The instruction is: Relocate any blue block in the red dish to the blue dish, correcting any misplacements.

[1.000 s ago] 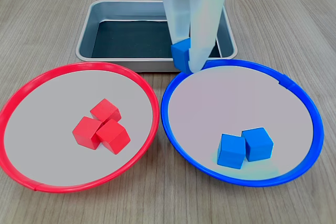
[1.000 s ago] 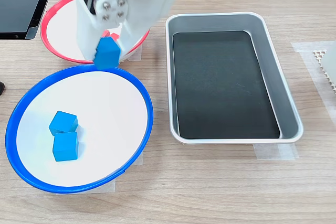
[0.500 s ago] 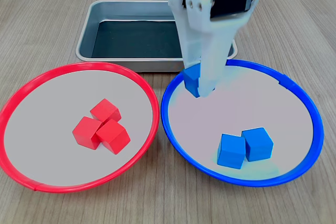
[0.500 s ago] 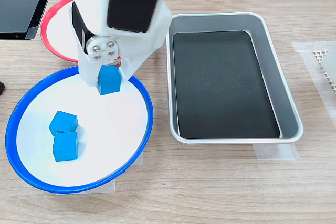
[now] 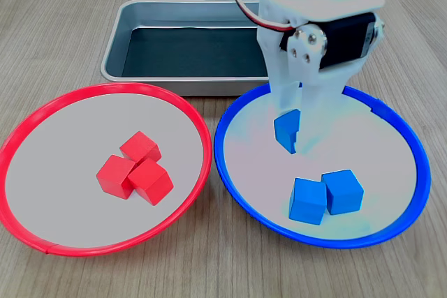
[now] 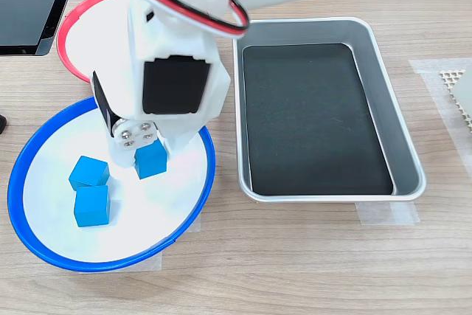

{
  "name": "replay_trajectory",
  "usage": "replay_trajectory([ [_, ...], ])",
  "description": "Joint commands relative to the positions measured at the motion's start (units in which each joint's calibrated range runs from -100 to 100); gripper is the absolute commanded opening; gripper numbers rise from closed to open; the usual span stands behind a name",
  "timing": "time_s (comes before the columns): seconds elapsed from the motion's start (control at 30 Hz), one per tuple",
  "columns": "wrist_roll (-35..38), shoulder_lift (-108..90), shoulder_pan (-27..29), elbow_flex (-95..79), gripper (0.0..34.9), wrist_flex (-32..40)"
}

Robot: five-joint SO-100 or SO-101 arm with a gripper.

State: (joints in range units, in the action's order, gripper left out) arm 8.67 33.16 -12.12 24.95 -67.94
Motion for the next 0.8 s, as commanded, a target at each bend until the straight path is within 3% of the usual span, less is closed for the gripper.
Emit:
replay_trajectory([
  [0.0,-0.24,-0.03,-1.19,2.86,0.4,0.8],
  [0.13,-0.34,0.91,-1.19,4.13,1.3,0.63],
  [0.4,-0.49,1.76,-0.44,5.4,11.8,-0.69],
  [0.5,-0.2,1.76,0.03,5.95,13.6,-1.51],
  [0.77,2.93,-10.52,3.42,-3.24,10.6,0.05],
])
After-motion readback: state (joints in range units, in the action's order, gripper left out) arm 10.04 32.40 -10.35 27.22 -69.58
